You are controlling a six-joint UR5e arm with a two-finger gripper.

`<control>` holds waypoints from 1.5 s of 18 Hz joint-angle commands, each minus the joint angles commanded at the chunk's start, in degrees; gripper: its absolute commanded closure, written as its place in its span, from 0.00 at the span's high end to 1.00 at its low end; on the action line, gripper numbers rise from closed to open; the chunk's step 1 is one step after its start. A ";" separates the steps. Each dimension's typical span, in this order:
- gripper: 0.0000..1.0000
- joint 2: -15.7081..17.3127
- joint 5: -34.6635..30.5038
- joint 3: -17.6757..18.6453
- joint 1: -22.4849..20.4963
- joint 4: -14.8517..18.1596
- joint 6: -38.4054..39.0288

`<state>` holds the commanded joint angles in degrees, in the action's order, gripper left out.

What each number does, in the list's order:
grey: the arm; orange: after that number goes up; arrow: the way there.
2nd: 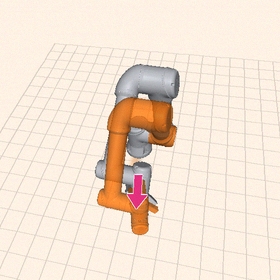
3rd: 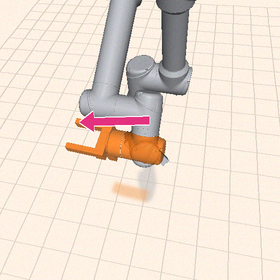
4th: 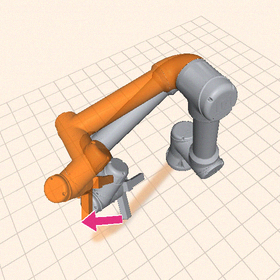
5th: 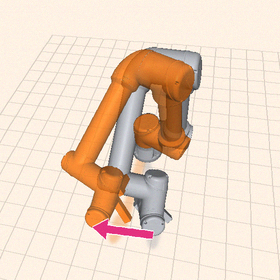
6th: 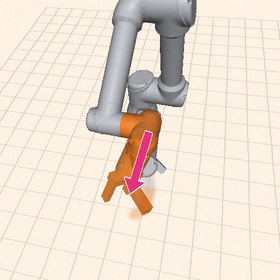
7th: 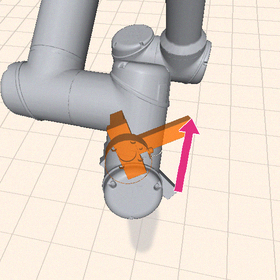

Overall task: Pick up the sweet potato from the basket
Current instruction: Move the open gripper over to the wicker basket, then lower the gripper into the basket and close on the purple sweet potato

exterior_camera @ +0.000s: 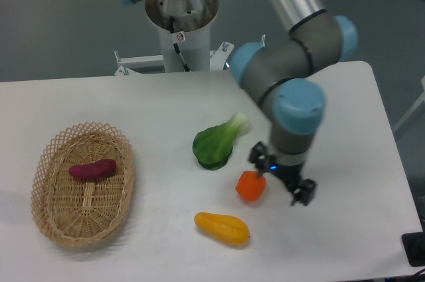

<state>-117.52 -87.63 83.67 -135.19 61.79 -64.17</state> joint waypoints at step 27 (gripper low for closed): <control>1.00 2.12 4.31 15.82 24.88 -5.27 16.53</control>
<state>-115.39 -83.32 99.49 -110.31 56.51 -47.64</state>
